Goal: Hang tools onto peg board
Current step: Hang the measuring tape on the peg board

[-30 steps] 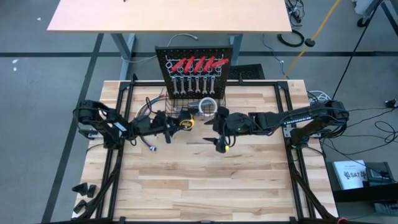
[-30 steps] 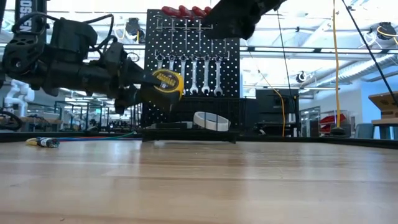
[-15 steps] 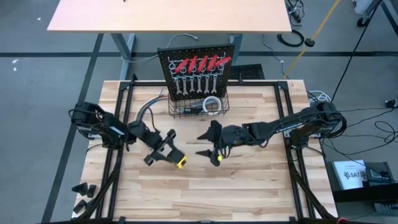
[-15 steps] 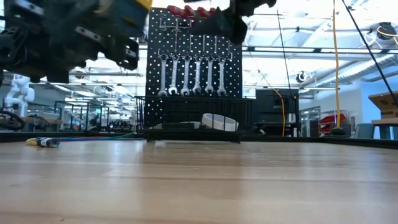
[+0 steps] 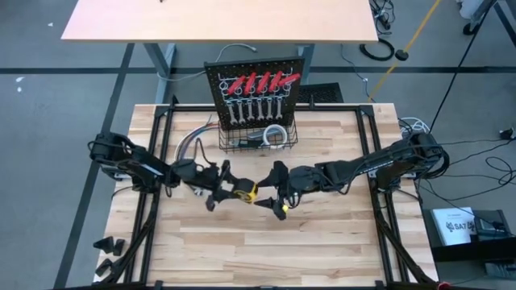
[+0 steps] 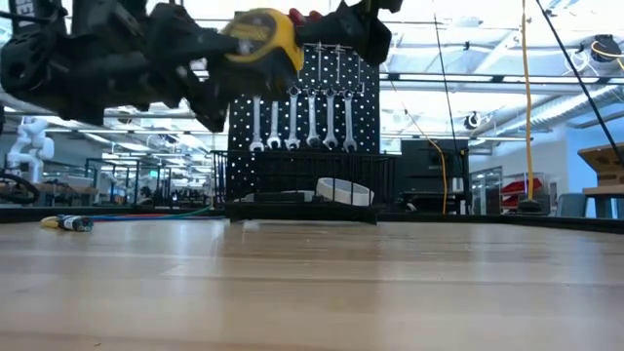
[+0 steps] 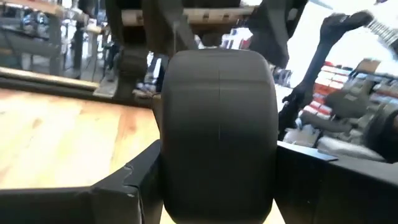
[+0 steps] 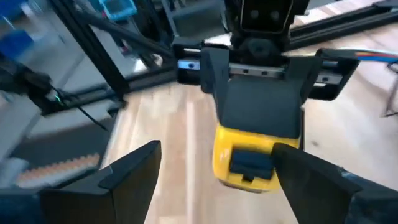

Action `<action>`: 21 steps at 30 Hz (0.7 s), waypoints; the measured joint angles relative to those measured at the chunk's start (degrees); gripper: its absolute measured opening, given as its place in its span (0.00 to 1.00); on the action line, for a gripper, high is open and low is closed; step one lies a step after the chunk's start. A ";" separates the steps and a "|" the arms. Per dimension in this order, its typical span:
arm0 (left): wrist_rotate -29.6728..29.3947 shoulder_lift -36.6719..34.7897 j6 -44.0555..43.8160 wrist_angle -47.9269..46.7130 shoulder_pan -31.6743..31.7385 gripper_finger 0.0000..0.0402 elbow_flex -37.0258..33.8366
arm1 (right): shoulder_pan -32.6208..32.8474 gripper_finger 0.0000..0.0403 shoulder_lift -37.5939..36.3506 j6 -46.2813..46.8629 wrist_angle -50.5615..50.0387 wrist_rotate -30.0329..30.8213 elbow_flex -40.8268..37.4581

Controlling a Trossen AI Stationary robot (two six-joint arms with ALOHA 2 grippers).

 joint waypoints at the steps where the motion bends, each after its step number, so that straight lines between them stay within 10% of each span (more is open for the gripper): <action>1: -0.02 0.08 0.74 -1.36 -0.14 0.54 0.64 | -0.56 0.75 0.01 -1.14 -2.21 -0.23 0.86; 8: -4.28 -0.11 8.84 -3.46 -0.98 0.54 2.34 | -4.41 0.75 -0.01 -12.91 -15.47 4.82 8.23; 21: -25.88 -3.35 33.99 -6.25 -1.18 0.54 3.35 | -12.08 0.75 -0.01 -29.42 -15.84 -8.07 10.15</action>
